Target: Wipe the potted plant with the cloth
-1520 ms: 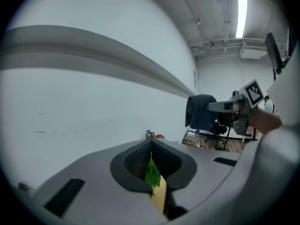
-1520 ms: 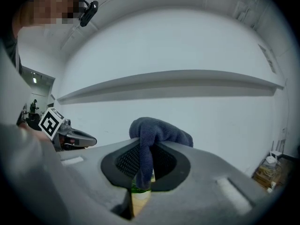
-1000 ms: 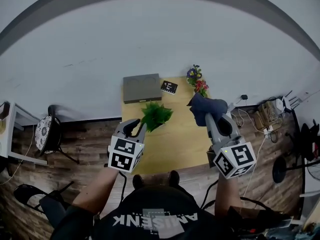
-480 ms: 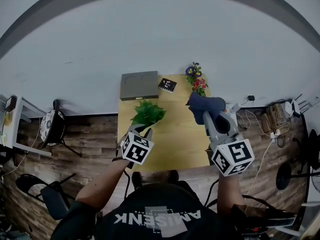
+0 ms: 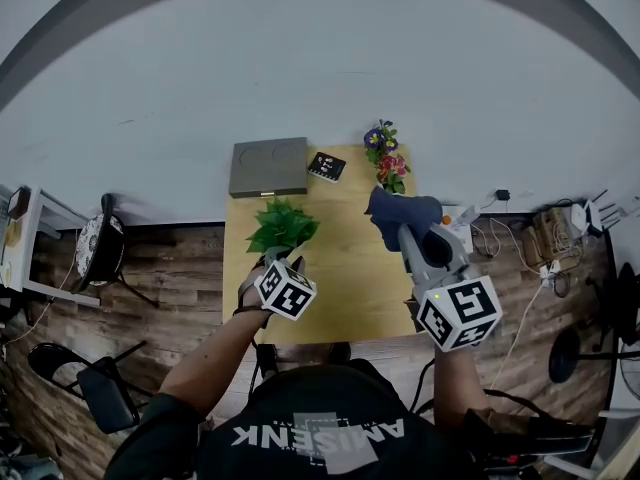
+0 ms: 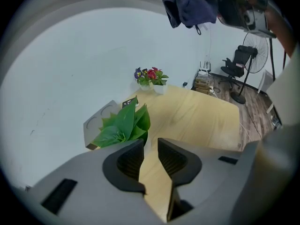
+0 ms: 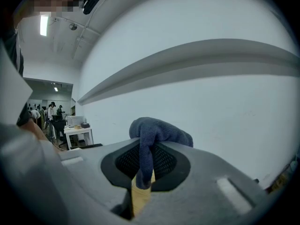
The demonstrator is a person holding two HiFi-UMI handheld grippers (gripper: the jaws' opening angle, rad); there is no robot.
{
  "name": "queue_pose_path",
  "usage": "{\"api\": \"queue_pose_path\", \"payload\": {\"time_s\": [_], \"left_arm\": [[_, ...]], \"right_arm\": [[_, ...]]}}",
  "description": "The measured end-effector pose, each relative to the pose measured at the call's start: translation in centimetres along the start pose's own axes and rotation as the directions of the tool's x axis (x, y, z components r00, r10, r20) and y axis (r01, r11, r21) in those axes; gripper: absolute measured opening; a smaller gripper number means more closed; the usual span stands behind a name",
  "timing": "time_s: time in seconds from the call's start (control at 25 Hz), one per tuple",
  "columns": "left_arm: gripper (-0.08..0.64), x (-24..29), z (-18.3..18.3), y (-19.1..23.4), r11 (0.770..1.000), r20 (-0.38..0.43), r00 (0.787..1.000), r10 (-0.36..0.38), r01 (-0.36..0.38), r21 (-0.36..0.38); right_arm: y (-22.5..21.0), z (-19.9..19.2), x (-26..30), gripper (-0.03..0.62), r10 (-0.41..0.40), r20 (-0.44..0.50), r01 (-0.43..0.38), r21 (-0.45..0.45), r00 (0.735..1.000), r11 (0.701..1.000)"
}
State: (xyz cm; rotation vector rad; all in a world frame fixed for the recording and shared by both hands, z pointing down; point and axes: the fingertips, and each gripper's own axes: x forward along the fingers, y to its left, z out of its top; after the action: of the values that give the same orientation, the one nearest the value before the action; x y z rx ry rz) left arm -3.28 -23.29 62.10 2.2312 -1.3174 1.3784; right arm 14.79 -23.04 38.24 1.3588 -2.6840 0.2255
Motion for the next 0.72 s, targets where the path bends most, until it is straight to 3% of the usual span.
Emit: {"api": "queue_pose_path", "payload": {"time_s": [0.32,0.56,0.64,0.72], "left_arm": [[0.092,3.3,0.1,0.5,0.991,-0.050,0.997,0.057,-0.051,0.124],[0.092,4.8,-0.1,0.1,0.987,-0.099,0.994,0.050,-0.034,0.158],[0.044,5.1,0.0,0.3,0.988,-0.109,0.992,0.057,-0.041,0.152],[0.043,5.3,0.0,0.1,0.988,-0.119,0.992,0.047,-0.028,0.151]], "right_arm": [[-1.1,-0.4,0.3,0.029,0.007,-0.005,-0.007,-0.004,1.000,1.000],[-1.4,-1.0,0.3,0.029,0.021,-0.003,-0.021,0.009,1.000,1.000],[-1.3,-1.3,0.3,0.029,0.031,-0.008,-0.031,0.017,0.999,0.999],[-1.4,-1.7,0.3,0.029,0.031,-0.013,-0.030,0.029,0.999,0.999]]}}
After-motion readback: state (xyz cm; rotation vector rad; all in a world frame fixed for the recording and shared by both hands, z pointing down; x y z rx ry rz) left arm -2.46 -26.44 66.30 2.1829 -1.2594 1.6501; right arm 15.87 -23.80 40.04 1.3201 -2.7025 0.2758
